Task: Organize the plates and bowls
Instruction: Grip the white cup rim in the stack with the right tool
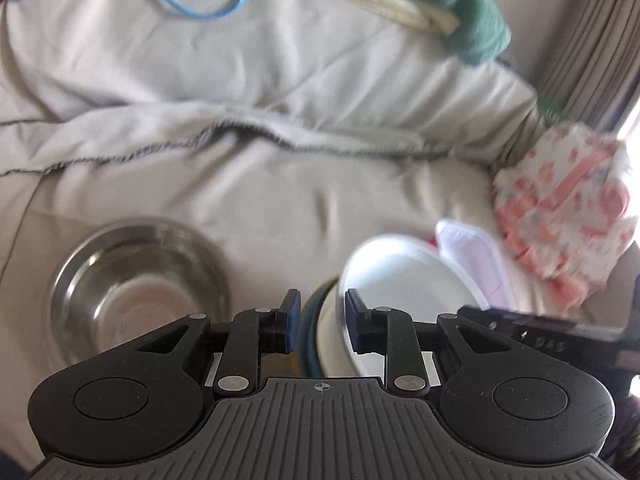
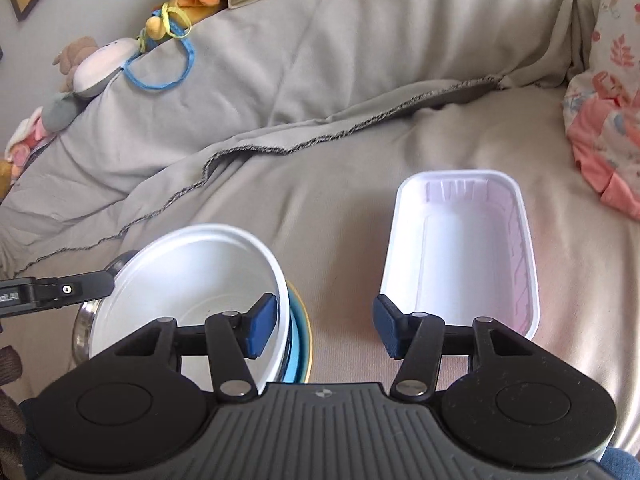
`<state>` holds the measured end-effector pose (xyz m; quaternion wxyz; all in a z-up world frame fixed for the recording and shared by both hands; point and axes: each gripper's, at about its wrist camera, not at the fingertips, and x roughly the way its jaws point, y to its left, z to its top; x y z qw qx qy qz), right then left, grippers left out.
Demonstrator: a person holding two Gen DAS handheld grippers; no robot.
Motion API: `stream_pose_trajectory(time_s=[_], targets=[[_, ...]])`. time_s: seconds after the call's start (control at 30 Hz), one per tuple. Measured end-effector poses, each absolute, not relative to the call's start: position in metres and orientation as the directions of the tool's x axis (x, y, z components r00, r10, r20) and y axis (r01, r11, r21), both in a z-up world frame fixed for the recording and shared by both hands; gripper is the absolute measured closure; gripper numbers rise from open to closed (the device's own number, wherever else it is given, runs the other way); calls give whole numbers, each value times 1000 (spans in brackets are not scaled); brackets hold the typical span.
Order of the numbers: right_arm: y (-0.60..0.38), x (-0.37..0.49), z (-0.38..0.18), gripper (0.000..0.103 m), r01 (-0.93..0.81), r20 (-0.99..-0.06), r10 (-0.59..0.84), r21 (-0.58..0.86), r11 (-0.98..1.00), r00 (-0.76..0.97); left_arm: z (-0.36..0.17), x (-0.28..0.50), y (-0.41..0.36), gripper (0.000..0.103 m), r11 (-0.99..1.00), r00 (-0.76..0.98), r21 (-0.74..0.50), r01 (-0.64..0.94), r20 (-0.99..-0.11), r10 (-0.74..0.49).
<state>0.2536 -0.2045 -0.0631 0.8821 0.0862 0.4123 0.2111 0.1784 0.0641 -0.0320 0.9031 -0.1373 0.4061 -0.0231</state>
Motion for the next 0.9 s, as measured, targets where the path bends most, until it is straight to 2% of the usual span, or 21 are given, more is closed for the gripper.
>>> stream_pose_trajectory(time_s=[0.1, 0.23, 0.3, 0.43, 0.47, 0.53, 0.67, 0.9], targets=[[-201, 248, -70, 46, -335, -698, 484, 353, 874, 527, -43, 180, 61, 65, 963, 625, -258, -74, -765, -157], [-189, 250, -86, 44, -352, -722, 525, 397, 848, 451, -58, 188, 64, 64, 954, 596, -280, -102, -785, -167], [-183, 254, -94, 44, -348, -735, 547, 430, 833, 400, -68, 196, 65, 67, 942, 576, -319, -109, -792, -202], [-171, 260, -111, 44, -332, -753, 580, 486, 809, 312, -68, 198, 62, 66, 935, 604, -345, -77, -762, -231], [-168, 259, -115, 44, -331, -755, 587, 496, 803, 292, -69, 198, 61, 61, 928, 603, -366, -74, -757, -250], [-163, 258, -121, 43, -325, -757, 596, 511, 796, 268, -73, 200, 60, 62, 928, 601, -363, -88, -762, -241], [-158, 257, -126, 41, -311, -753, 607, 531, 788, 252, -77, 200, 64, 71, 923, 602, -370, -107, -763, -236], [-153, 244, -121, 40, -334, -769, 589, 502, 797, 248, -76, 181, 61, 67, 923, 570, -375, -85, -778, -263]])
